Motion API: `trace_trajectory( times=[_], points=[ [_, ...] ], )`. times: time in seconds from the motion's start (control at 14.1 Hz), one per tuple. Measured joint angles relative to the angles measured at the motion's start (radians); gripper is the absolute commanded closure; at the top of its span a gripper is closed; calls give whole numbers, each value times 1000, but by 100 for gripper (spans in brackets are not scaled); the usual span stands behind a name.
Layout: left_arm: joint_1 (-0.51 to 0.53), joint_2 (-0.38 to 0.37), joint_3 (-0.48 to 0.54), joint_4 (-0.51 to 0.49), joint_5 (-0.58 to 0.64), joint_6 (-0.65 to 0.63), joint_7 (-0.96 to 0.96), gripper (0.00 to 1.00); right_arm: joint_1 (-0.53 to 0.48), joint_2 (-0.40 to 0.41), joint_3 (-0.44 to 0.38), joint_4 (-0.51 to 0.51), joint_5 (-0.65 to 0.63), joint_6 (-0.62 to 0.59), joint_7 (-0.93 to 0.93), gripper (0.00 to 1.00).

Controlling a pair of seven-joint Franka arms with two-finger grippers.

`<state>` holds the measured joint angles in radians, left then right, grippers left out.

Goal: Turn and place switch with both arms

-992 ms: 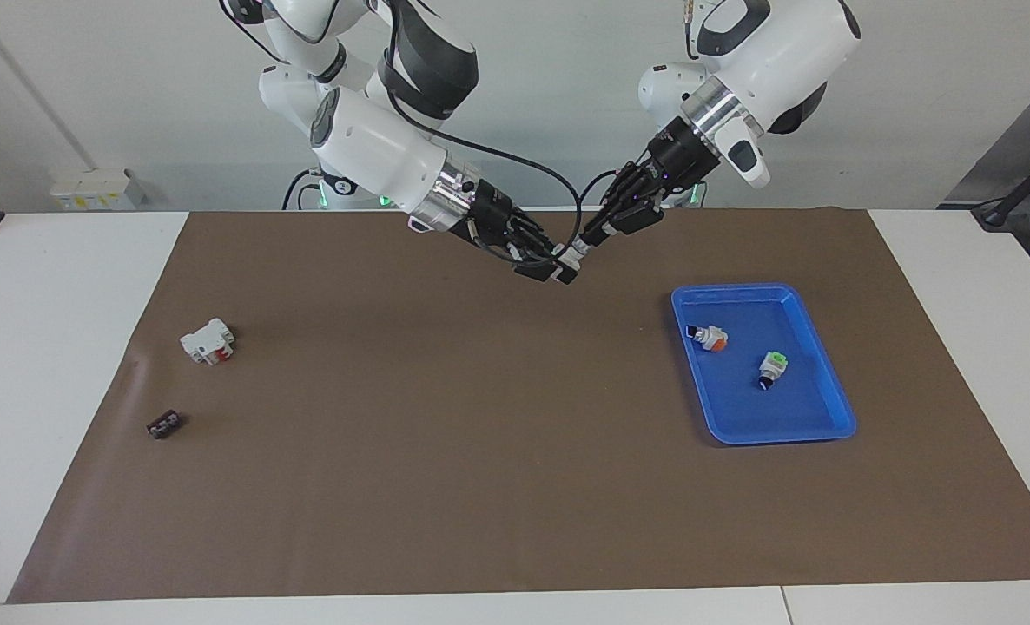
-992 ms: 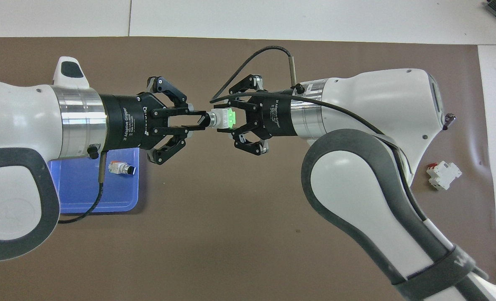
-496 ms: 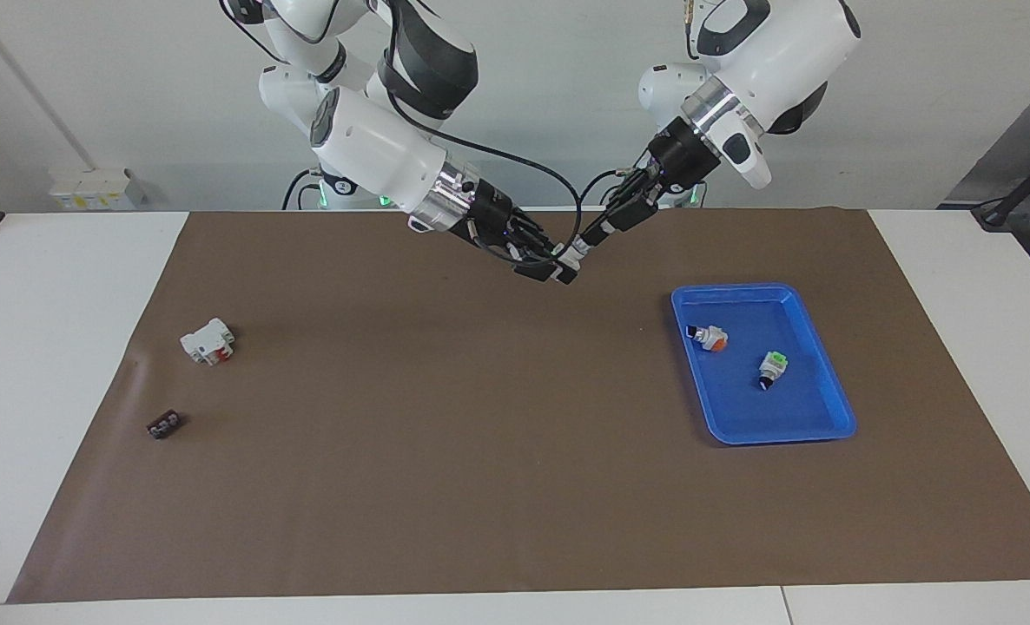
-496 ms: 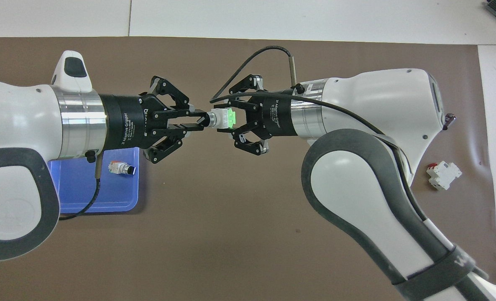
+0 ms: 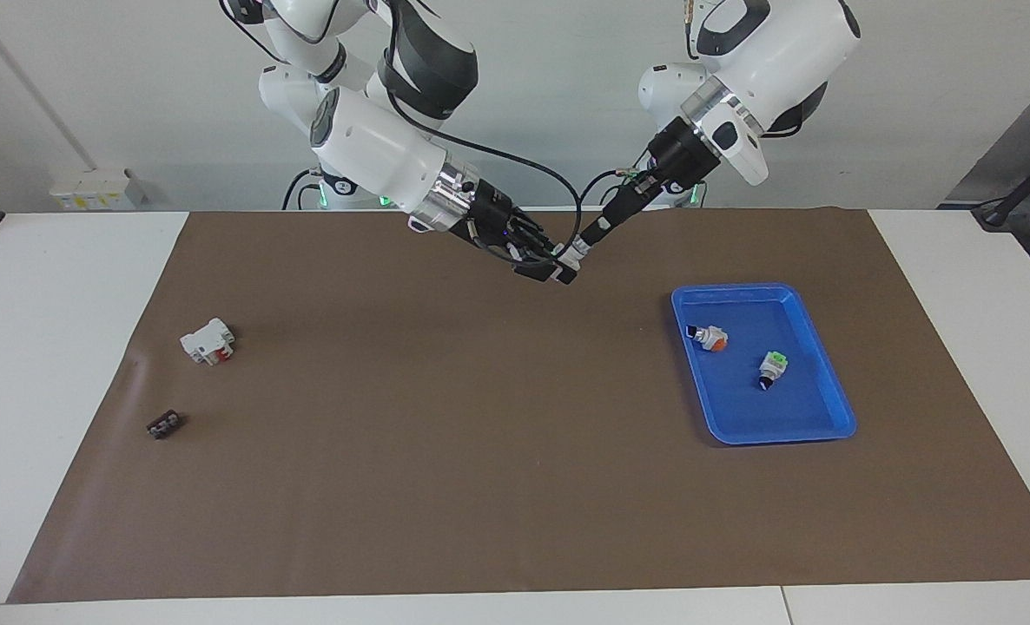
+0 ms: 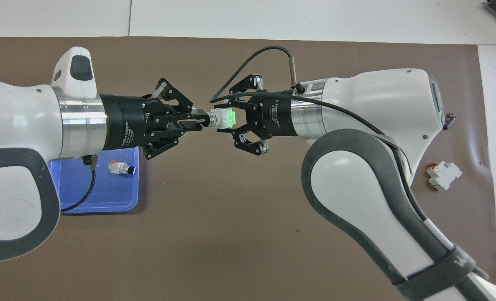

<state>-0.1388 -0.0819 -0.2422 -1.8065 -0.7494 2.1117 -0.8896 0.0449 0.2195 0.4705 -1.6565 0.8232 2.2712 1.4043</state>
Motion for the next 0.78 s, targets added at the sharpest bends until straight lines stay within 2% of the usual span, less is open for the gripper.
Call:
trace_trajectory(
  times=[0.78],
  points=[
    [0,0,0,-2,2,0,445,100,0,0,0,-2,0,0,0,100]
  ],
)
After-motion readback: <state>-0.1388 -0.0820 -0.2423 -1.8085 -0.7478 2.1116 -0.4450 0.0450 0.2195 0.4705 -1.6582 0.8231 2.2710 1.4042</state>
